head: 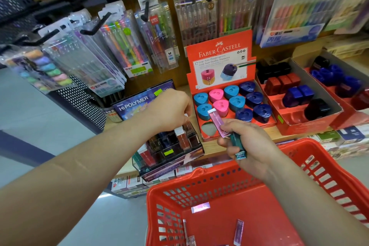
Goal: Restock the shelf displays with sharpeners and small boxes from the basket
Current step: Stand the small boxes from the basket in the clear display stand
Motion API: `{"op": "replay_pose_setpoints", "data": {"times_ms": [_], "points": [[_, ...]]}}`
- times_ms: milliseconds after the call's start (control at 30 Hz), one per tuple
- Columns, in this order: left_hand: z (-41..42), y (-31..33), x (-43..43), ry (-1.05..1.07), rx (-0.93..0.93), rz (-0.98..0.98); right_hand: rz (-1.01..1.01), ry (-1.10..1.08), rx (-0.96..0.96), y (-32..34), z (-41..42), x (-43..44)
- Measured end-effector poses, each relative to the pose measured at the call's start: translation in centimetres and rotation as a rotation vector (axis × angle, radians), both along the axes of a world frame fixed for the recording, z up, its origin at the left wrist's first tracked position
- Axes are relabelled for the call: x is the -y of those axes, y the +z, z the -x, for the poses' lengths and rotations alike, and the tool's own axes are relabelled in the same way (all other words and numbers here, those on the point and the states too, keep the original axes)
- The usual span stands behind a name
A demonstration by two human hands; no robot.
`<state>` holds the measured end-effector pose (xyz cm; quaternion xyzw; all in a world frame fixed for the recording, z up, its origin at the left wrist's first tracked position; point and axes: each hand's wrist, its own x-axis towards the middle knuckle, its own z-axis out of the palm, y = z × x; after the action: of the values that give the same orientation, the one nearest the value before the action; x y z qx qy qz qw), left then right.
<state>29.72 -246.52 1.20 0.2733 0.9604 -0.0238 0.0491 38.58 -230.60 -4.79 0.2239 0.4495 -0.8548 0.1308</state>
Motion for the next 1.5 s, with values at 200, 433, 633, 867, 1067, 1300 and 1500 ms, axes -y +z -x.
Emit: {"op": "replay_pose_setpoints", "data": {"times_ms": [200,433,633,867,1067,1300,1500], "points": [[0.2,-1.1,-0.7,-0.014,-0.054,0.070,-0.075,0.046,-0.043,-0.8,0.2,0.2],[0.8,-0.4,-0.6,0.064,0.065,-0.104,-0.100,0.017,-0.081,-0.4,0.1,0.1],[-0.2,3.9,0.0,0.284,0.627,-0.699,-0.171,0.022,-0.153,0.7,-0.2,0.6],[-1.0,4.2,2.2,0.308,0.692,-0.825,-0.233,0.046,-0.254,2.1,-0.4,2.2],[-0.6,5.9,5.5,0.334,0.517,-0.766,0.254,0.065,-0.125,3.5,-0.5,3.1],[-1.0,5.9,8.4,0.272,0.360,-0.449,0.204,0.102,-0.081,3.0,-1.1,3.9],[-0.2,3.5,8.7,0.233,0.143,-0.314,-0.219,0.096,-0.100,1.7,-1.5,4.1]]}}
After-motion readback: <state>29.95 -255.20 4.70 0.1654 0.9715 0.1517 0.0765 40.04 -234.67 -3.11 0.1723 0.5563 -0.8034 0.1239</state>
